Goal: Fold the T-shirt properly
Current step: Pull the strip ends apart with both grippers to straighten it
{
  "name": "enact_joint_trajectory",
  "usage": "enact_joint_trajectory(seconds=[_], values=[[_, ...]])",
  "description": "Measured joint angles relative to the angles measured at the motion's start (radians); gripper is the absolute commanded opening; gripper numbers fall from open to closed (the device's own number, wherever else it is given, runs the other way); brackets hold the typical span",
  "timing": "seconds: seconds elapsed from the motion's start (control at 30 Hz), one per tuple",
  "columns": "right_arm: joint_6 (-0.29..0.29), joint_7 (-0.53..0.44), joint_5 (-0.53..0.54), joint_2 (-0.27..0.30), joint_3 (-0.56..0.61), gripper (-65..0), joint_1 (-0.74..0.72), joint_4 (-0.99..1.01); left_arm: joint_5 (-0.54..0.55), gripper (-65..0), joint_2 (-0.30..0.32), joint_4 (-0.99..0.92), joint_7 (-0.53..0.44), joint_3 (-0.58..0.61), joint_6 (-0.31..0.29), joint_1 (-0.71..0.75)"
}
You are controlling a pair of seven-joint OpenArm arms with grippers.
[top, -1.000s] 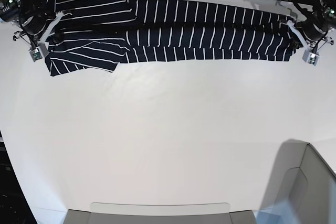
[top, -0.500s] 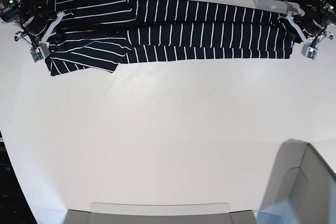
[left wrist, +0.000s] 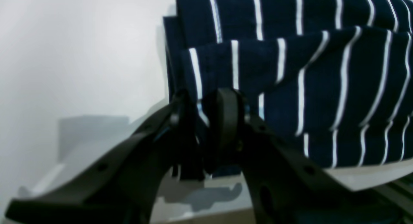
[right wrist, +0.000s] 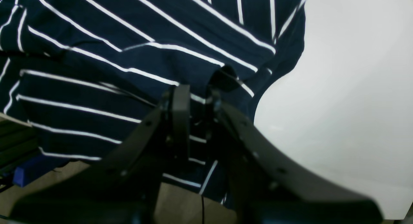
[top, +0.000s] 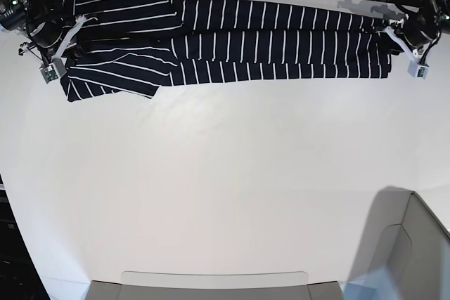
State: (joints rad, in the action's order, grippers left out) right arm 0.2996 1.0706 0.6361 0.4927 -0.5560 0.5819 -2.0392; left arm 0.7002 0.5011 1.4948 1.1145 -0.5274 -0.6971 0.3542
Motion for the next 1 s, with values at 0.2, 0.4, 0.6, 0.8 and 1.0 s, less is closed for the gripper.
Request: enact_joint_trajectory(seconds=[0.2,0.4,0.6,0.8,1.0], values=[[0.000,-0.005,0.000,0.001,0.000,-55.7,-0.016,0.000,0.015,-50.0,0.003,-0.074,-0.089,0.003,-0.001,-0.002],[0.000,0.000,0.000,0.001,0.000,-55.7,-0.016,0.002,0.045,-50.0,0.047,-0.147,-0.218,0.204,-0.003,-0.007],[0.000,0.000,0.000,0.002,0.000,-55.7,-0.028,0.002,0.070,-54.2,0.047,-0.171,-0.294,0.344,-0.005,-0.028],[0.000,0.000,0.000,0.002,0.000,-55.7,-0.028,0.002,0.092,-65.0,0.040,-0.197,-0.238,0.357,-0.027,-0.082],[0.000,-0.001,0.002,-0.006,-0.004,-55.7,-0.056,0.002,0.106,-65.0,0.042,-0.250,-0.218,0.318,-0.048,-0.132]])
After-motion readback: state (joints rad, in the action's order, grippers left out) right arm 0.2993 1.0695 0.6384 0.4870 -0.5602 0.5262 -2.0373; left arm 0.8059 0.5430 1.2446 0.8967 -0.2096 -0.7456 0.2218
